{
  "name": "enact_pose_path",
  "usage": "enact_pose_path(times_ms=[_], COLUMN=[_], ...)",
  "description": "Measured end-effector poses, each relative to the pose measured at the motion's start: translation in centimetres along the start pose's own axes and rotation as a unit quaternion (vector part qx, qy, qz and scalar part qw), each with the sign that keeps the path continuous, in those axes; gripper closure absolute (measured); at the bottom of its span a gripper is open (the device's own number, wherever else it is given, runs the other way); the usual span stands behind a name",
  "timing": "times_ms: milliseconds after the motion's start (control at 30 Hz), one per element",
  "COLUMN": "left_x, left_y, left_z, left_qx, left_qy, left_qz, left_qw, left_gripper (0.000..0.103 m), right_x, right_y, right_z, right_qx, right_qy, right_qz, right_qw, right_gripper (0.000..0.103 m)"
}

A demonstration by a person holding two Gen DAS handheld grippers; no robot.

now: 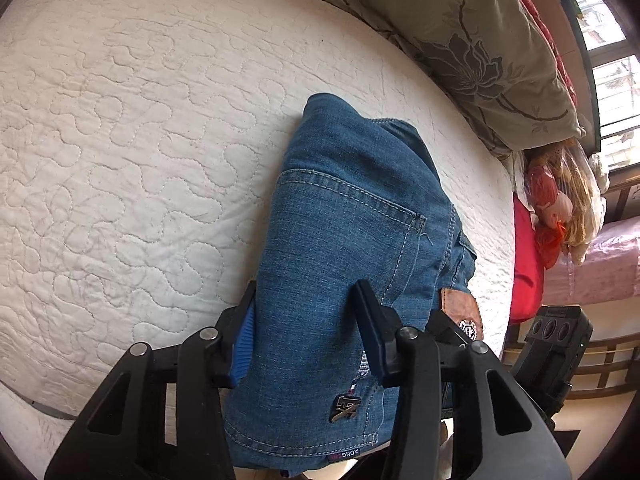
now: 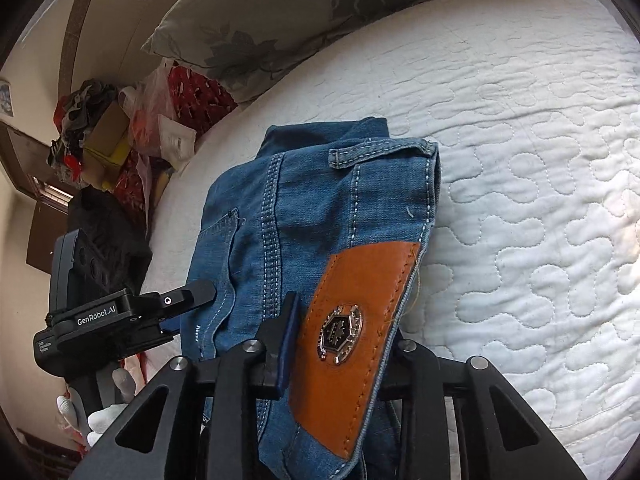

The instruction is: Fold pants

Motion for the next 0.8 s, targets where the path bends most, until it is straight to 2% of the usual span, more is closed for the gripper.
enact_pose_path(times_ms=[200, 233, 300, 333, 367, 467, 567, 633, 700, 733, 800], left_x=[-1.6, -2.3, -4.3, -5.3, -6.3, -7.8, -6.8, -5.4, -3.8, -3.2, -2.1], left_y=[-4.8, -5.3, -5.7, -5.7, -5.7, -7.0, -7.7, -7.6, -7.8, -8.0, -8.1], left_z=[5.7, 6.8, 8.7, 9.3, 9.5, 8.5, 6.3, 4.3, 2.4, 1.2, -0.8], left_qx=[0.083, 0.095, 0.119, 0.119, 0.113, 0.128, 0.15, 0.164, 0.19, 0.202, 0.215], left_qy=[-0.003, -0.007, -0.015, -0.016, -0.018, -0.014, 0.026, 0.051, 0.066, 0.066, 0.062], left_qz=[0.025, 0.036, 0.089, 0.111, 0.118, 0.121, 0.163, 0.199, 0.23, 0.237, 0.229], left_qw=[0.9962, 0.9949, 0.9888, 0.9865, 0.9864, 0.9842, 0.9749, 0.9649, 0.9522, 0.9478, 0.9475], left_gripper=[0.061, 0.061, 0.061, 0.061, 0.061, 0.061, 0.061, 0.061, 0.061, 0.061, 0.061], right_x=[-6.1, -6.5, -6.1, -5.3, -4.5, -3.1, -2.6, -3.2, -3.9, -4.3, -4.7], right_y=[1.7, 2.4, 4.5, 5.2, 5.5, 3.9, 0.9, -1.1, -3.0, -3.8, -5.7], right_z=[4.7, 5.4, 6.2, 6.3, 6.1, 5.3, 3.9, 2.4, 0.4, -0.5, -2.2], right_qx=[0.024, 0.026, 0.007, -0.005, -0.011, 0.007, 0.027, 0.033, 0.043, 0.05, 0.07], right_qy=[-0.042, -0.048, -0.054, -0.053, -0.047, -0.043, -0.054, -0.062, -0.087, -0.099, -0.116], right_qz=[0.039, 0.035, 0.002, -0.027, -0.046, -0.057, -0.079, -0.077, -0.098, -0.111, -0.135], right_qw=[0.998, 0.998, 0.999, 0.998, 0.998, 0.997, 0.995, 0.995, 0.99, 0.988, 0.982], right_gripper=[0.079, 0.079, 0.074, 0.07, 0.069, 0.069, 0.066, 0.057, 0.049, 0.047, 0.047])
Point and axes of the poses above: each gripper's, at about its wrist camera, not at the fingertips, and y roughly the way its jaws point, x to its right, z to its top, the point moved 7 cm from there along y, roughly the way its jaws point, and after that the axes turned 5 degrees about z, right-handed, at the moved point
